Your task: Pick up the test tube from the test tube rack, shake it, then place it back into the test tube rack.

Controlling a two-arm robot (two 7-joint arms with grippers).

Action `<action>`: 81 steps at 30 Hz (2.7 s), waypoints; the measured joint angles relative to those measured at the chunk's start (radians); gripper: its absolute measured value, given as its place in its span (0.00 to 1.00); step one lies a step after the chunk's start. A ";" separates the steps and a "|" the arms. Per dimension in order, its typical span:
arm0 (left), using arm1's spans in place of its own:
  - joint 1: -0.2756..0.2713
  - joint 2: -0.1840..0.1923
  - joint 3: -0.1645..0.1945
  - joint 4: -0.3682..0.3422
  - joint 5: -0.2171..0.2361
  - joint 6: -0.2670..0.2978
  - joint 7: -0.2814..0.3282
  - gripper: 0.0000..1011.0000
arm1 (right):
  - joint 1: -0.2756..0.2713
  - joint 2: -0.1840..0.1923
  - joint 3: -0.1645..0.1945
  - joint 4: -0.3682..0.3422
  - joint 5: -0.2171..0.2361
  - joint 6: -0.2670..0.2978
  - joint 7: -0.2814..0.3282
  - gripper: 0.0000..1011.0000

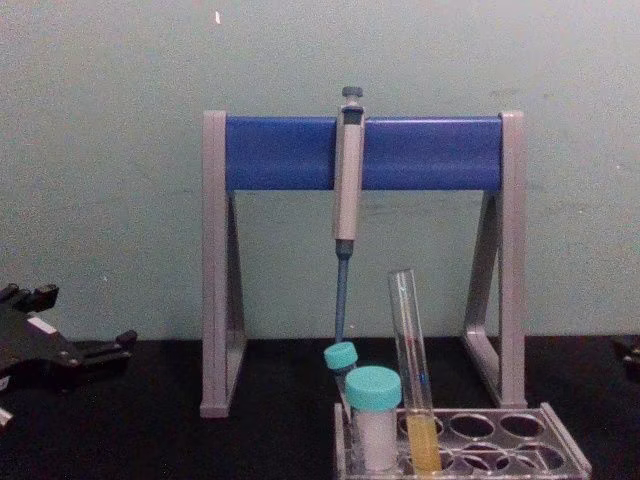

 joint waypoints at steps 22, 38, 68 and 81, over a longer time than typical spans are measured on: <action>0.000 0.000 0.000 0.000 0.000 0.000 0.000 0.99 | 0.000 0.002 0.000 0.000 0.000 0.000 0.000 0.99; 0.000 0.000 0.000 0.000 0.000 0.000 0.000 0.99 | 0.000 0.002 0.000 0.000 0.000 0.000 0.000 0.99; 0.000 0.000 0.000 0.000 0.000 0.000 0.000 0.99 | 0.000 0.002 0.000 0.000 0.000 0.000 0.000 0.99; 0.000 0.000 0.000 0.000 0.000 0.000 0.000 0.99 | -0.001 0.001 0.002 0.000 0.000 0.000 0.001 0.99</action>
